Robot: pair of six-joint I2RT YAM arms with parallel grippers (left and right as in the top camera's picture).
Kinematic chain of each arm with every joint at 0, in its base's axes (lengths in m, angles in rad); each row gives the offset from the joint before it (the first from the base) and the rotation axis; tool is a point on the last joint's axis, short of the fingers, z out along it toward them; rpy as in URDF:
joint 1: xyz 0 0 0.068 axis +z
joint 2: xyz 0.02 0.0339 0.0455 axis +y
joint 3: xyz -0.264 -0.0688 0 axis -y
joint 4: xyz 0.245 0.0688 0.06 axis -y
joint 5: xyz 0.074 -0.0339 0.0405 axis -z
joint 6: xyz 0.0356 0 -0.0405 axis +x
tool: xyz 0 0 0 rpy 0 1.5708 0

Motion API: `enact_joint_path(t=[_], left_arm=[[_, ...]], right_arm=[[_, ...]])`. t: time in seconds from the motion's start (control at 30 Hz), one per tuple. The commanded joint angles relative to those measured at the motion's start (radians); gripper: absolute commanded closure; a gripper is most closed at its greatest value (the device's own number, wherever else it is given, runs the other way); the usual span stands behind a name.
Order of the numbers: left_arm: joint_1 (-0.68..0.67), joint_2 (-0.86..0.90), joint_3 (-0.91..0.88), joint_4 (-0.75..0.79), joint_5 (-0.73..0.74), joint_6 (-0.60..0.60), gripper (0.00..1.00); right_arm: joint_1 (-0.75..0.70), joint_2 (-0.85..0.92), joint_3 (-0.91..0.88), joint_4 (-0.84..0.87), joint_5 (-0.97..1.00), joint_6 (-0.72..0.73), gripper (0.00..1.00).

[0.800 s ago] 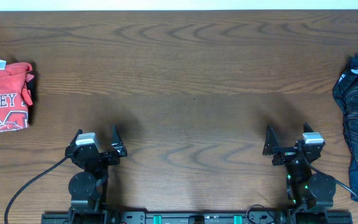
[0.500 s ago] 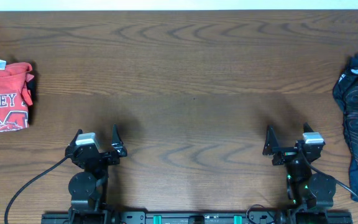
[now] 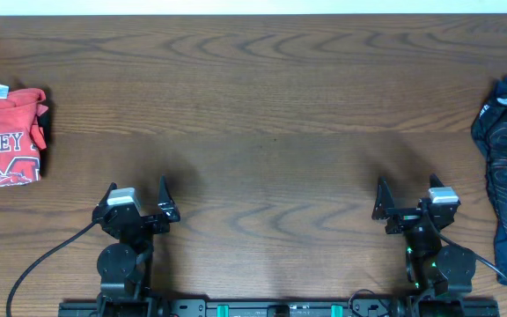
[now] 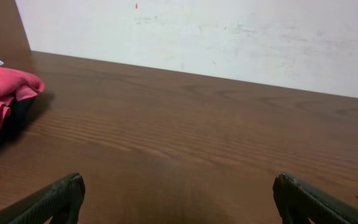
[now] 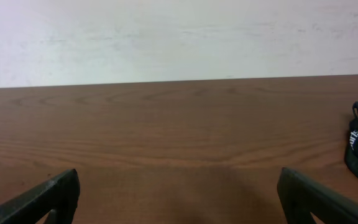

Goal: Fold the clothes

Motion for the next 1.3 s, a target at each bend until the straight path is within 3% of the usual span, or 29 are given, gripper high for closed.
enact_joint_path(t=[0.0, 1.0, 1.1, 1.27], left_arm=[[-0.005, -0.006, -0.031, -0.012, -0.005, -0.002, 0.02], [-0.005, -0.006, -0.031, -0.012, -0.005, -0.002, 0.02], [-0.005, -0.006, -0.031, -0.012, -0.005, -0.002, 0.02], [-0.005, -0.006, -0.031, -0.012, -0.005, -0.002, 0.02]], right_arm=[[-0.009, -0.006, -0.012, 0.003, 0.003, -0.013, 0.01], [-0.009, -0.006, -0.012, 0.004, 0.006, -0.013, 0.01], [-0.009, -0.004, -0.01, 0.01, -0.055, 0.07, 0.01], [-0.009, 0.023, 0.069, -0.14, -0.087, 0.07, 0.01]])
